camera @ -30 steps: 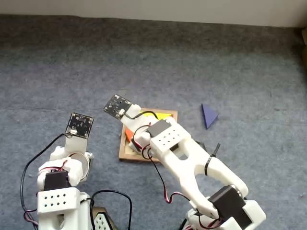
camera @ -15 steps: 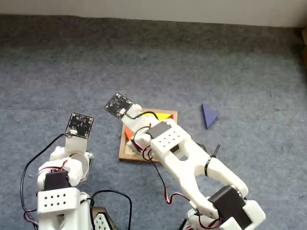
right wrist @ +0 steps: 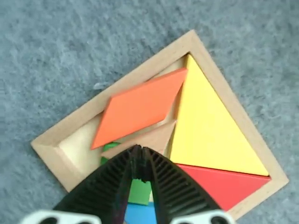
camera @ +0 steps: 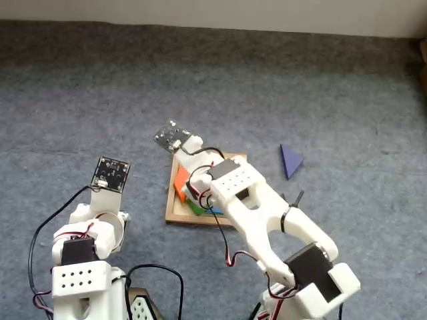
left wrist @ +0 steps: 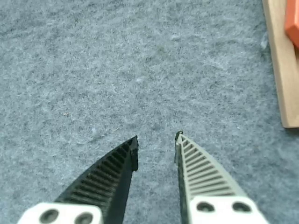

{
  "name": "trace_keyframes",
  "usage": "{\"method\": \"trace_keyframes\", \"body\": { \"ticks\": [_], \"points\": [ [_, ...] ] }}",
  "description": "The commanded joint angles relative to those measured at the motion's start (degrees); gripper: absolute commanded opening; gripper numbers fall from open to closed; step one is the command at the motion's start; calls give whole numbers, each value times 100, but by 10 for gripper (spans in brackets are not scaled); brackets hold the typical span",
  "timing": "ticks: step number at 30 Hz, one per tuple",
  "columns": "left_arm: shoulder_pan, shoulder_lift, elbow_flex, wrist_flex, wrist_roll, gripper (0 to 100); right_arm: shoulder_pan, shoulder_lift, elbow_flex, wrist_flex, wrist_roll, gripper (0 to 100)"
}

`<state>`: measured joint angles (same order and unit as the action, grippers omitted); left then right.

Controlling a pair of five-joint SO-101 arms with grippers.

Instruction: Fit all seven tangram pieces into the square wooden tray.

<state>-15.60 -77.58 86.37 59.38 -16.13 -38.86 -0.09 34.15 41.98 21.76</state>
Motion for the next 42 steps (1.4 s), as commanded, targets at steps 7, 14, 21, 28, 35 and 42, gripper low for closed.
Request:
{"method": "trace_keyframes", "body": {
  "ticks": [7, 14, 21, 28, 35, 42],
  "points": [
    [-66, -75, -40, -97, 18, 148, 136, 497, -127, -497, -35, 15],
    [-66, -75, -40, -97, 18, 148, 154, 101, -84, -497, -44, 15],
    [-66, -75, -40, -97, 18, 148, 136, -1095, 277, -453, -352, 15],
    [-57, -75, -40, -97, 18, 148, -145, -919, 418, -655, -686, 18],
    [-57, -75, -40, -97, 18, 148, -259, -242, 409, -1587, -862, 18],
    [-57, -75, -40, -97, 18, 148, -145, 330, 277, -1657, -1002, 18]
  ]
}}
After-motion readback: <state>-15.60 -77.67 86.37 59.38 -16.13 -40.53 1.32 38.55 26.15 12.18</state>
